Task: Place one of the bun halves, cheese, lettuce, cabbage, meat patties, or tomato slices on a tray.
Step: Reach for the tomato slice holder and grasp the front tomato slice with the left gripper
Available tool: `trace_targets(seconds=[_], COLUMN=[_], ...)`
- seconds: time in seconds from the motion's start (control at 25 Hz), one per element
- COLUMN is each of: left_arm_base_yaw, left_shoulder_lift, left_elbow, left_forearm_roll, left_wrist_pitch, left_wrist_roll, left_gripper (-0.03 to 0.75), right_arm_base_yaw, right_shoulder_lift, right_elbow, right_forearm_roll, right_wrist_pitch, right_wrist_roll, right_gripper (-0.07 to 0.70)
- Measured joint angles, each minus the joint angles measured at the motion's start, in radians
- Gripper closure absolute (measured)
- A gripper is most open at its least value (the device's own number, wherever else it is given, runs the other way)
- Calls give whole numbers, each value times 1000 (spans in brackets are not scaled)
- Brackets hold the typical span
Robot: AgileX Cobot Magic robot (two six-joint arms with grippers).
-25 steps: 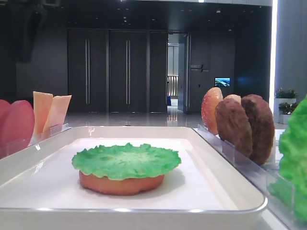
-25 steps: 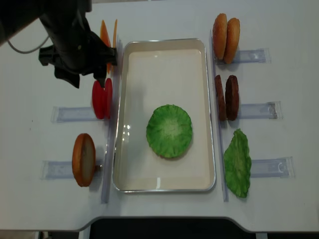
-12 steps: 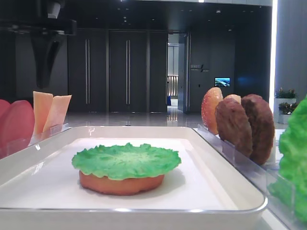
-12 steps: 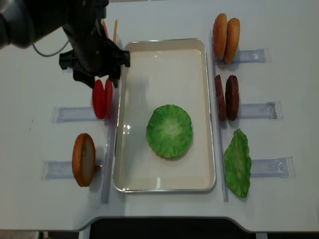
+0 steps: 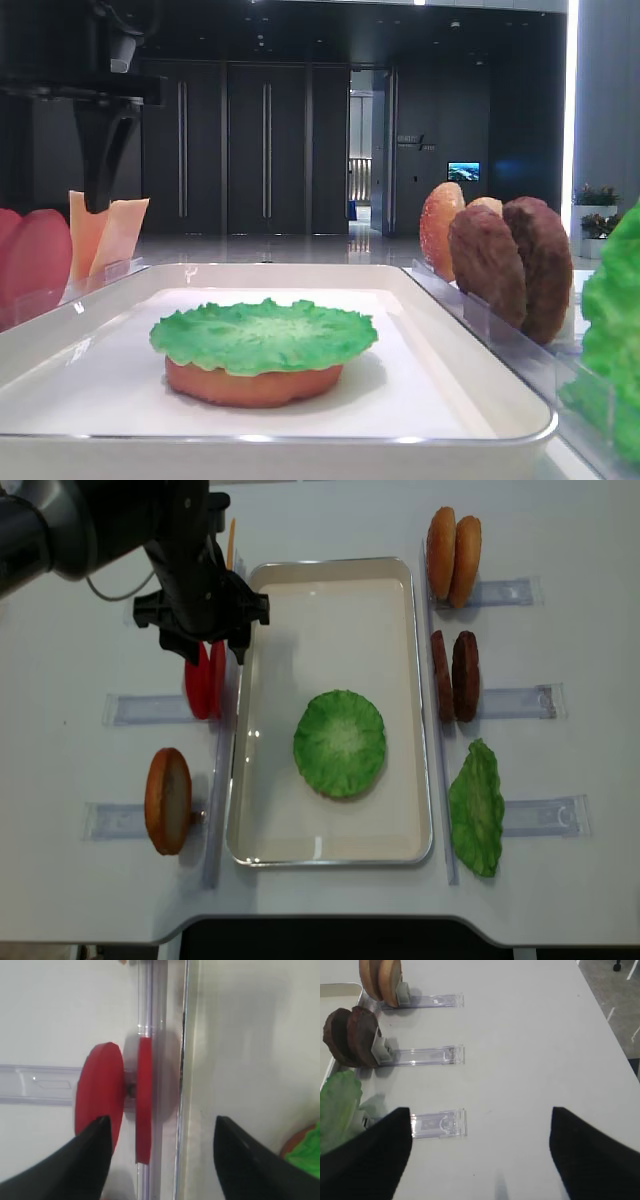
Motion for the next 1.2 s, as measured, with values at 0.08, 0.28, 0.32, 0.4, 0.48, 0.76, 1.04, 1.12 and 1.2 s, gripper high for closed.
trace_targets(seconds=[0.08,0.28,0.32,0.4,0.48,0.76,1.04,1.12,1.2], left_arm_base_yaw=[0,0,0,0,0,0,5,8,9], left_shoulder_lift=[6,35,42,53,65,66,66,66,66], left_elbow=[0,0,0,0,-5,-6,-6,-6,-6], left_forearm_roll=[3,11,15,20,30,40,40,40,40], left_wrist_pitch=[-5,-12,-14,-16,-16,-8,14,15,22], left_wrist_roll=[0,0,0,0,0,18,50,64,70], left_gripper=[230,230,230,230,230,246,283,284,295], right_arm_base_yaw=[0,0,0,0,0,0,0,0,0], right_shoulder_lift=[0,0,0,0,0,0,0,0,0], right_elbow=[0,0,0,0,0,0,0,0,0], right_forearm_roll=[0,0,0,0,0,0,0,0,0], right_wrist_pitch=[0,0,0,0,0,0,0,0,0], right_wrist_roll=[0,0,0,0,0,0,0,0,0], right_gripper=[92,92,92,92,92,92,92,92,92])
